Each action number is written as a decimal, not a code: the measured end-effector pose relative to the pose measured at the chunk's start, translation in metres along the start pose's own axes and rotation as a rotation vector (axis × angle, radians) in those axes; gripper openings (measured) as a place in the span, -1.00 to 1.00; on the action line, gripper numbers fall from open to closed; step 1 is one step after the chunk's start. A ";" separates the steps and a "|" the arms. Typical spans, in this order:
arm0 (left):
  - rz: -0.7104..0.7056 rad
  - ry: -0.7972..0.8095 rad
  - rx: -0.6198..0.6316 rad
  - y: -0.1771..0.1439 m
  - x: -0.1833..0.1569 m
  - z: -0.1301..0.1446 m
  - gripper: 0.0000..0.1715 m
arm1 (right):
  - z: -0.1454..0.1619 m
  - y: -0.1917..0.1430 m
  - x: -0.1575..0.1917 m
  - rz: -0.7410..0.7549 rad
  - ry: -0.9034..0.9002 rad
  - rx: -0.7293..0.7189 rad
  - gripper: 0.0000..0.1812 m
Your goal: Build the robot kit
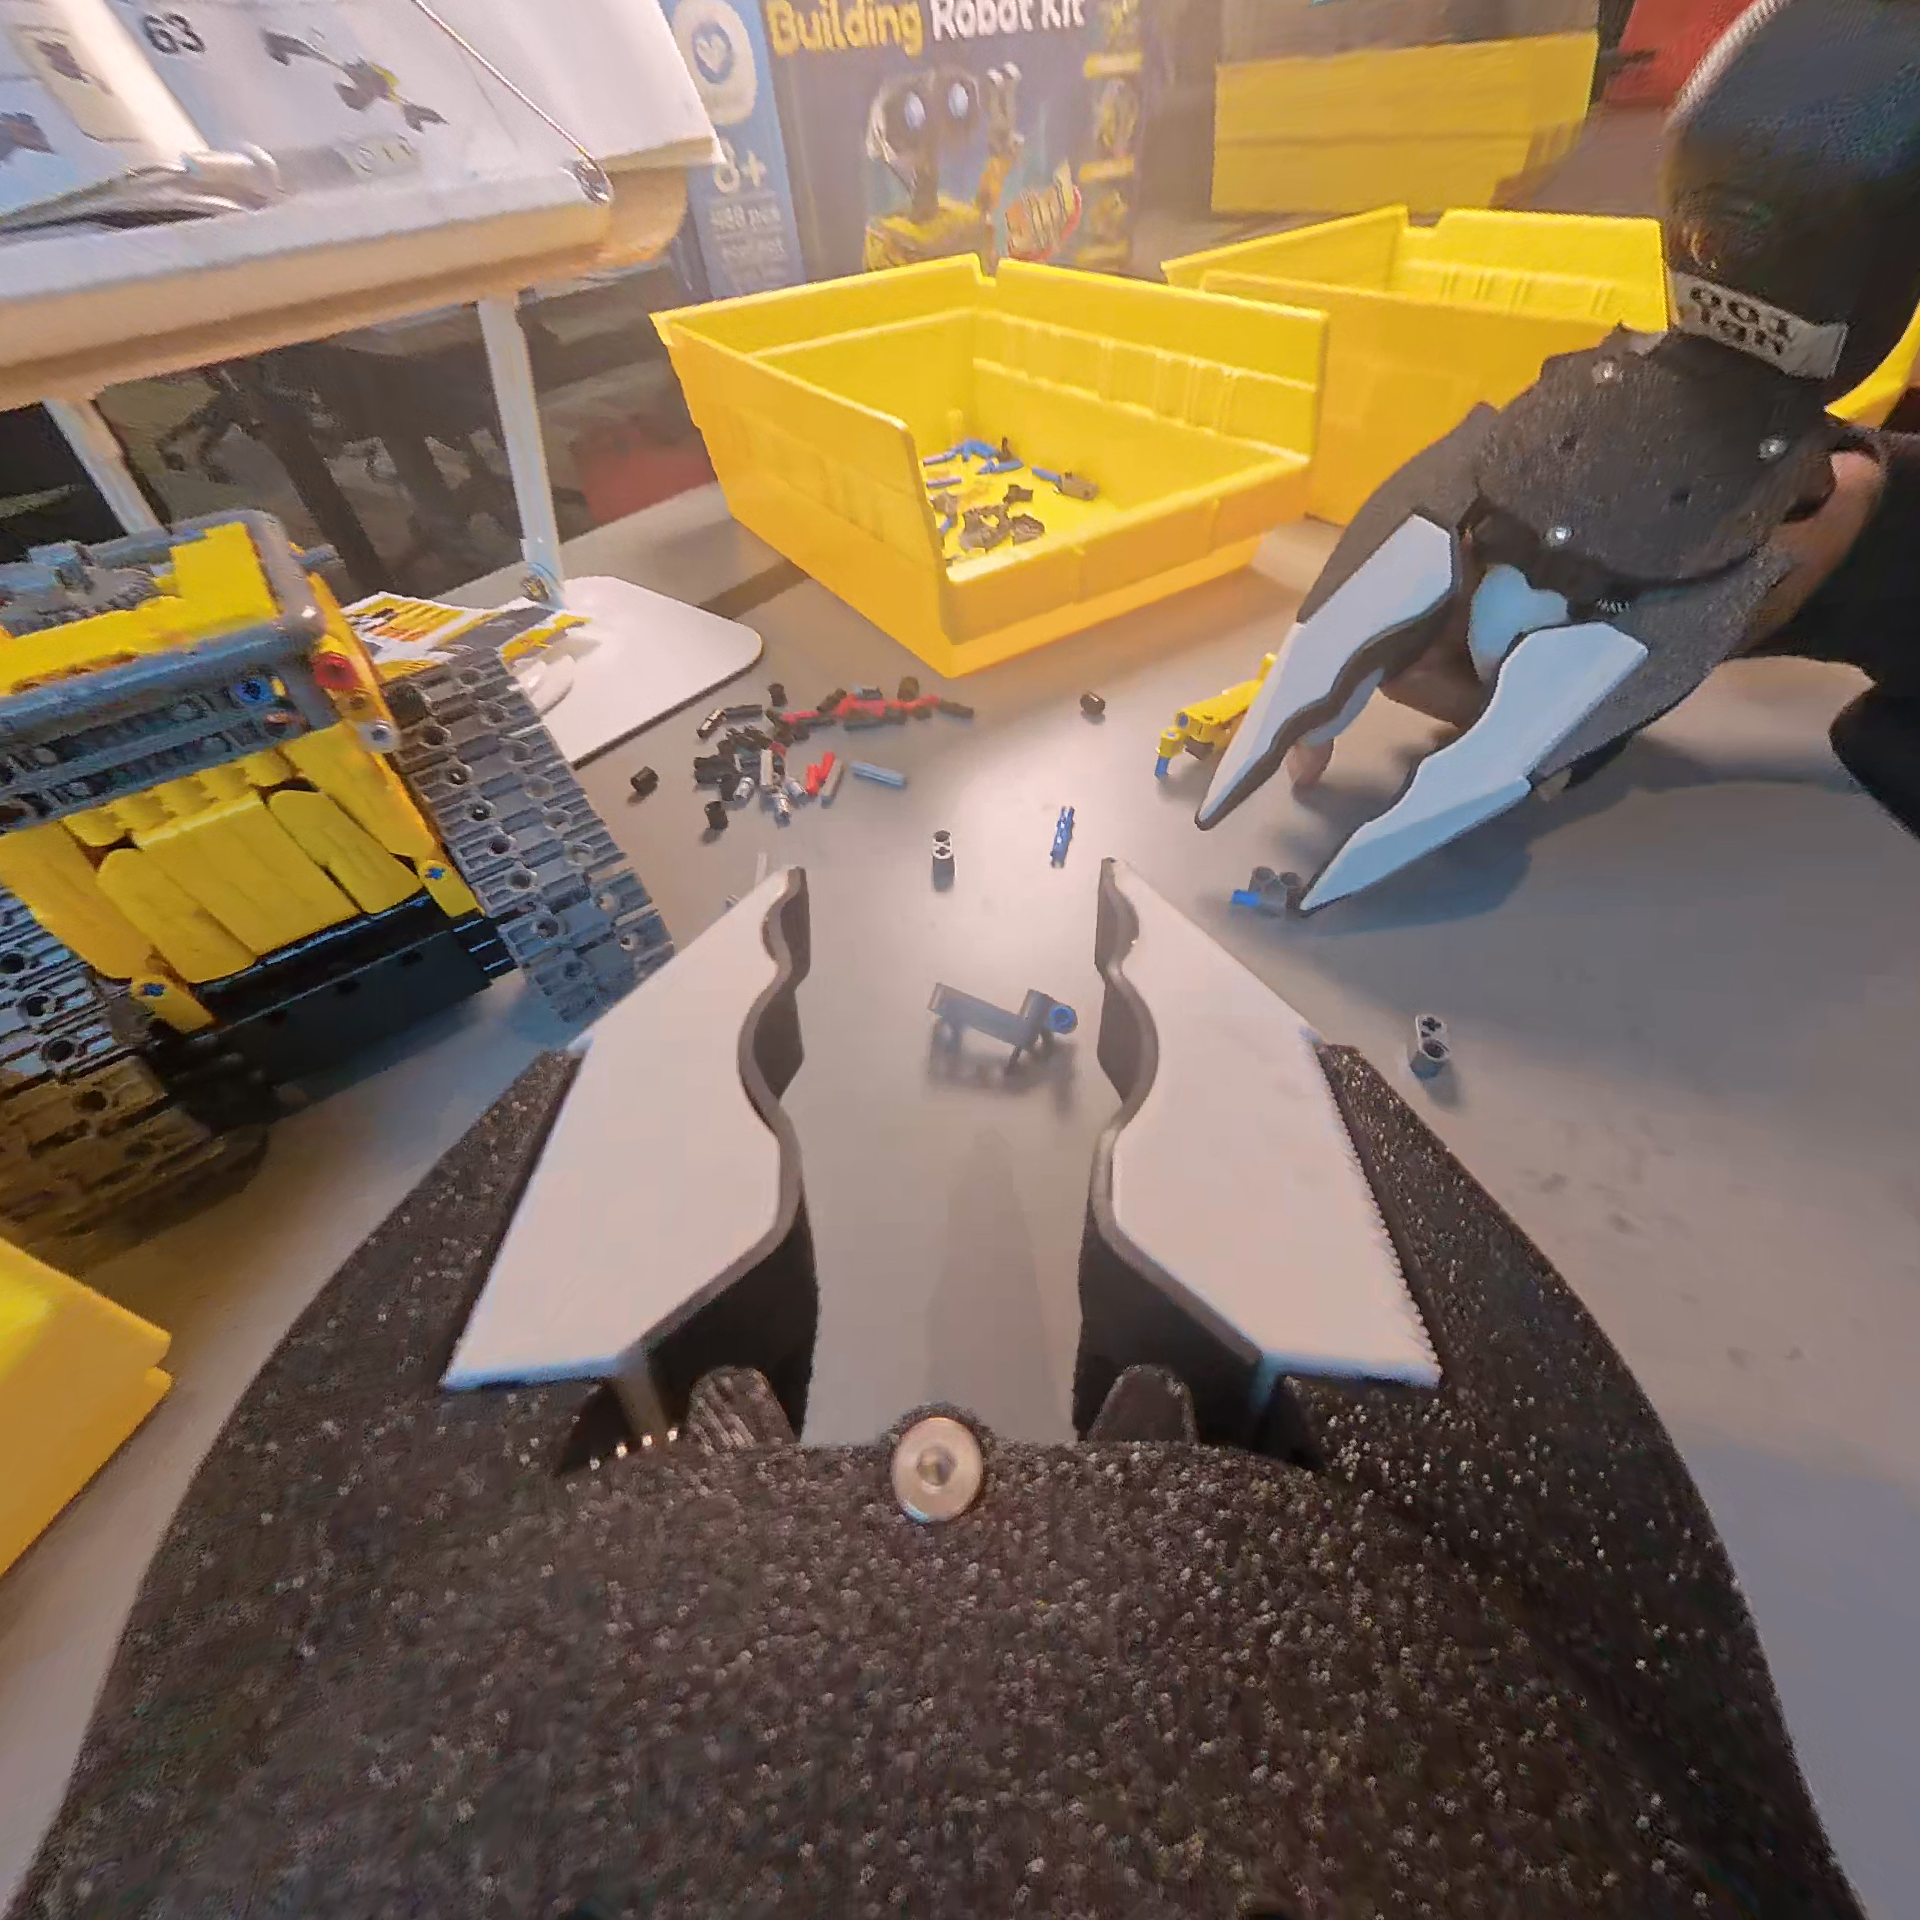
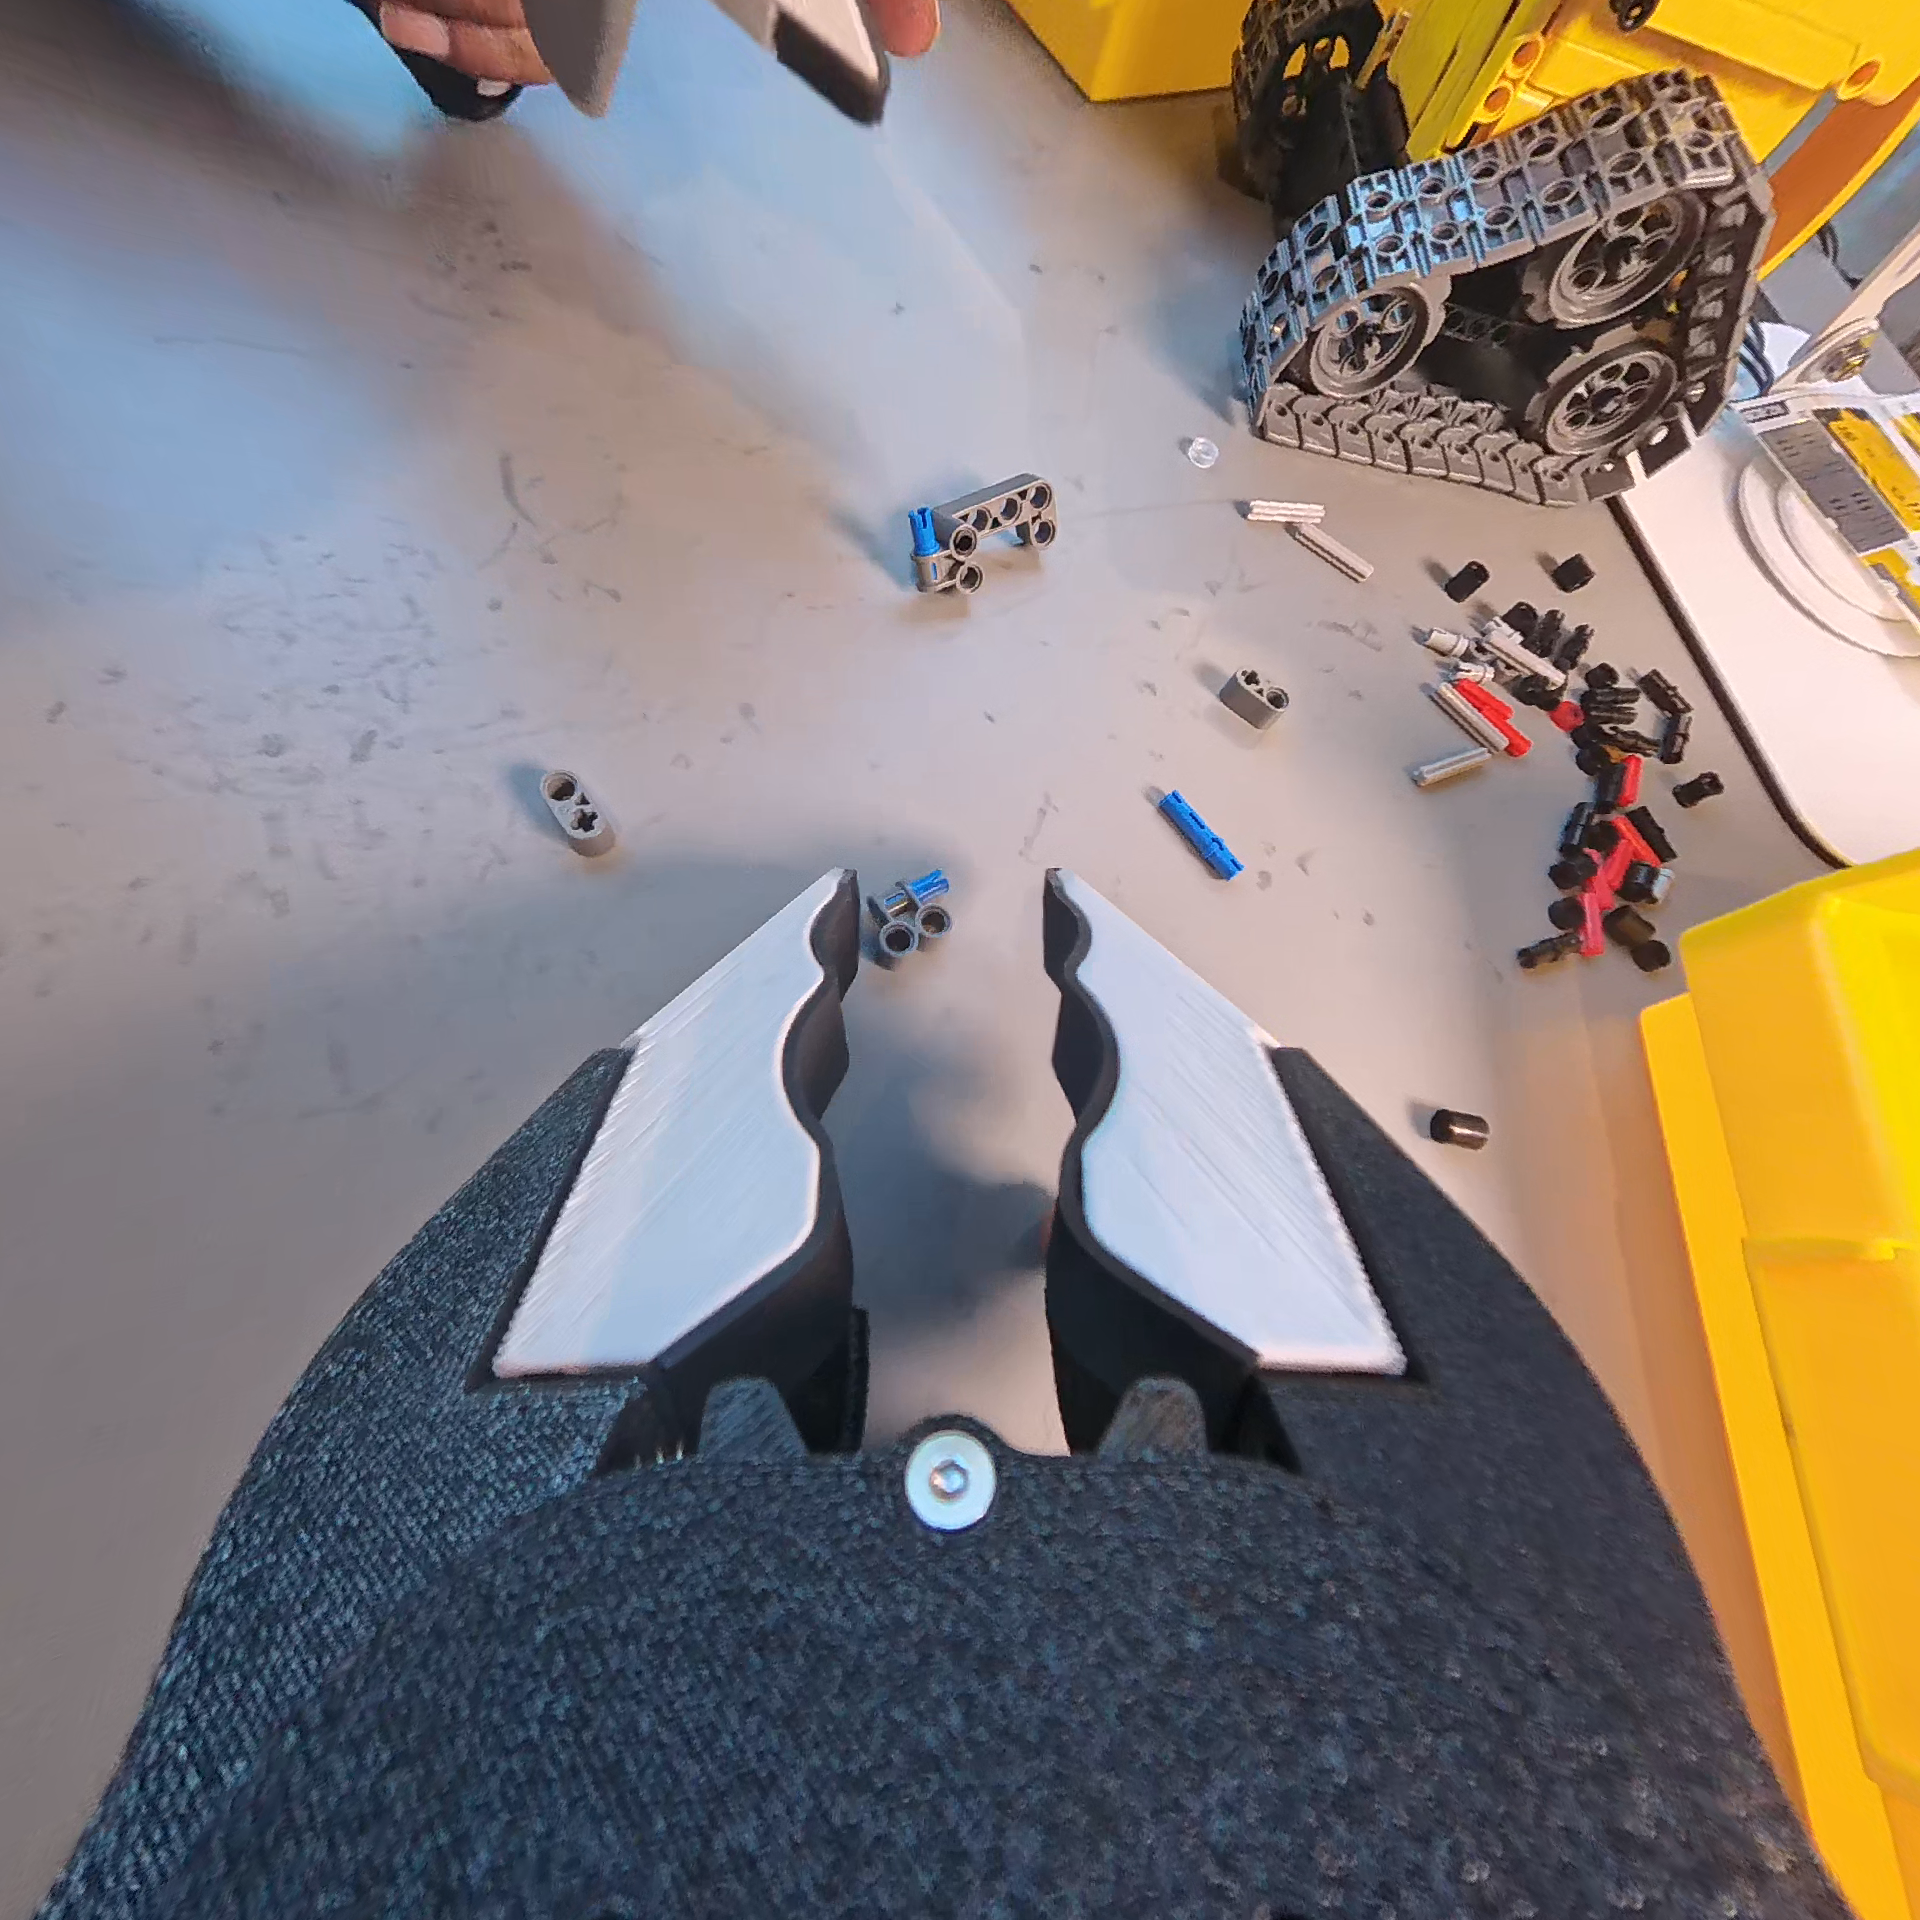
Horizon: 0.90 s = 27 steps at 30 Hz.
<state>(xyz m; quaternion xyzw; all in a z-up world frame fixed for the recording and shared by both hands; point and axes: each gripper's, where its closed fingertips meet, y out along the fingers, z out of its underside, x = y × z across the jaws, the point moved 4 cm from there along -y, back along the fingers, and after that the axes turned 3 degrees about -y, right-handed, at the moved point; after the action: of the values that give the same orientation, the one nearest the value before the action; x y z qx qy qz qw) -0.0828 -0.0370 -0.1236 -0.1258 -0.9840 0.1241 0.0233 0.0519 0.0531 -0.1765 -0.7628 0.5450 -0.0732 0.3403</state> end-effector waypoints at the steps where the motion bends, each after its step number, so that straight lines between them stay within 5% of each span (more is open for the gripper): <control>1: -0.015 -0.004 -0.014 -0.001 0.002 -0.002 -0.34 | 0.000 0.000 -0.001 0.007 0.002 -0.004 -0.60; 14: -0.076 -0.109 -0.101 -0.013 0.021 -0.011 -0.65 | -0.020 -0.013 -0.017 0.038 0.139 -0.192 -0.47; 21: -0.077 -0.083 -0.102 -0.014 0.016 -0.014 -0.73 | -0.002 -0.018 -0.007 -0.017 0.029 -0.016 -0.57; 27: -0.014 -0.032 0.027 -0.002 0.001 0.002 -0.71 | 0.012 -0.014 0.002 -0.070 0.009 0.086 -0.64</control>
<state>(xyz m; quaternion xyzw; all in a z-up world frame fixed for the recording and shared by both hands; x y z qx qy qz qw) -0.0844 -0.0388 -0.1248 -0.1165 -0.9833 0.1393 0.0101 0.0693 0.0591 -0.1781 -0.7657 0.5158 -0.1118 0.3677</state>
